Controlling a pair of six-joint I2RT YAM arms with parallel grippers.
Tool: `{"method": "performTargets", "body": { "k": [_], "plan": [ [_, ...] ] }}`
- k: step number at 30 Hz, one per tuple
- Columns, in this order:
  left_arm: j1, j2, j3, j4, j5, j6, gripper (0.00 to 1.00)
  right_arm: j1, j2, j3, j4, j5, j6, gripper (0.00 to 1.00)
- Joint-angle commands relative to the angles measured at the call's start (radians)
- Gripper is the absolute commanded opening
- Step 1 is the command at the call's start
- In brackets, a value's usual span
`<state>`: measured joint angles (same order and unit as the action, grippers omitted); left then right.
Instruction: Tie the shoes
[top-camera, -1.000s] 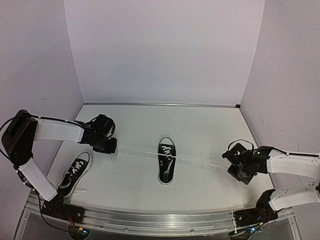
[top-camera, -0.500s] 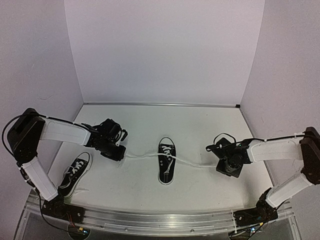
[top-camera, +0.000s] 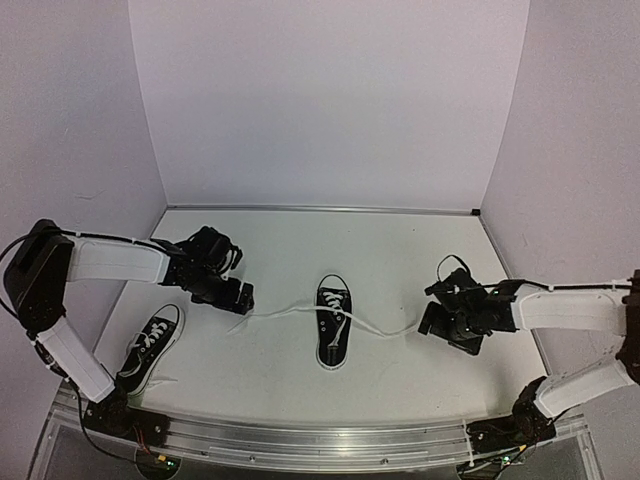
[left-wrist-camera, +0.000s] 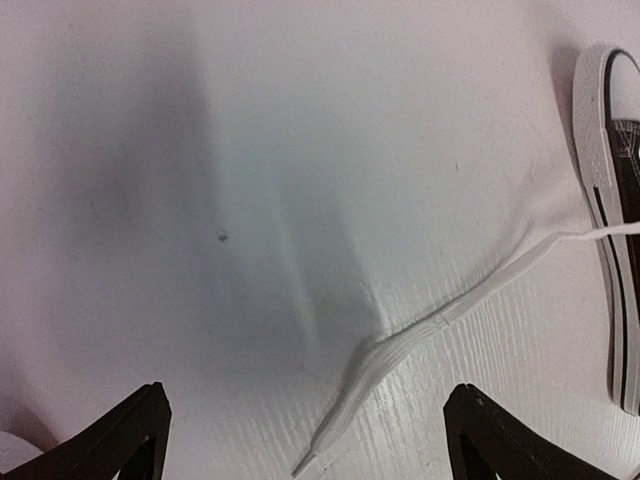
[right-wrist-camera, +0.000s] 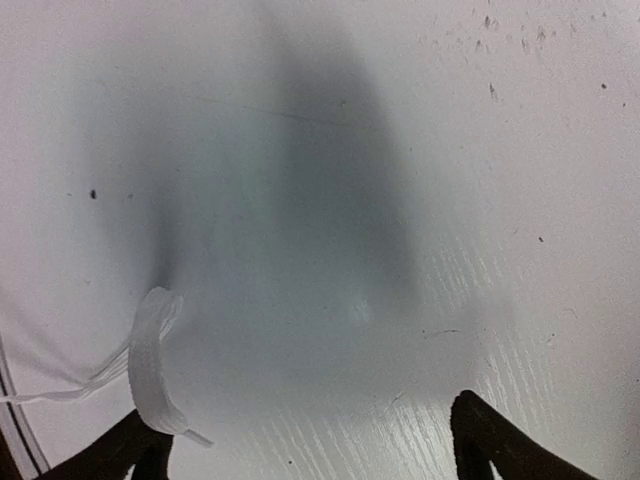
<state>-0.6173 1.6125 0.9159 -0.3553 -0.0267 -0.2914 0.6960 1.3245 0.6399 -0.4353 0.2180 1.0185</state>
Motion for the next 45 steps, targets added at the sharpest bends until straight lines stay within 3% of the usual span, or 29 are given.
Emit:
{"method": "performTargets", "body": {
  "k": [1,7,11,14,18,21,26,35,45],
  "plan": [
    [0.051,-0.084,0.042,-0.05,-0.1,-0.046,1.0,-0.003,-0.172,-0.028,-0.023,0.023,-0.012,0.98],
    [0.062,-0.181,0.052,-0.033,-0.258,-0.119,0.99,-0.003,-0.348,-0.021,-0.023,0.052,-0.143,0.98],
    [0.062,-0.213,0.01,0.075,-0.148,0.021,1.0,-0.002,-0.35,0.039,-0.012,0.03,-0.269,0.98],
    [0.062,-0.161,0.067,0.051,-0.102,0.028,1.0,-0.002,-0.329,0.08,0.014,-0.015,-0.341,0.98],
    [0.044,-0.092,0.119,0.053,0.162,0.132,1.0,-0.003,-0.329,0.096,0.09,-0.106,-0.413,0.98],
    [-0.02,-0.05,0.116,0.107,0.178,0.255,0.99,-0.003,-0.33,0.086,0.142,-0.148,-0.426,0.98],
    [-0.108,0.113,0.228,0.041,0.189,0.433,0.99,-0.003,-0.294,0.064,0.195,-0.244,-0.415,0.98],
    [-0.115,0.356,0.426,-0.062,0.322,0.63,0.64,-0.003,-0.262,0.046,0.245,-0.35,-0.415,0.98],
    [-0.117,0.474,0.509,-0.119,0.31,0.7,0.39,-0.003,-0.263,0.034,0.252,-0.351,-0.416,0.98]
  ]
}}
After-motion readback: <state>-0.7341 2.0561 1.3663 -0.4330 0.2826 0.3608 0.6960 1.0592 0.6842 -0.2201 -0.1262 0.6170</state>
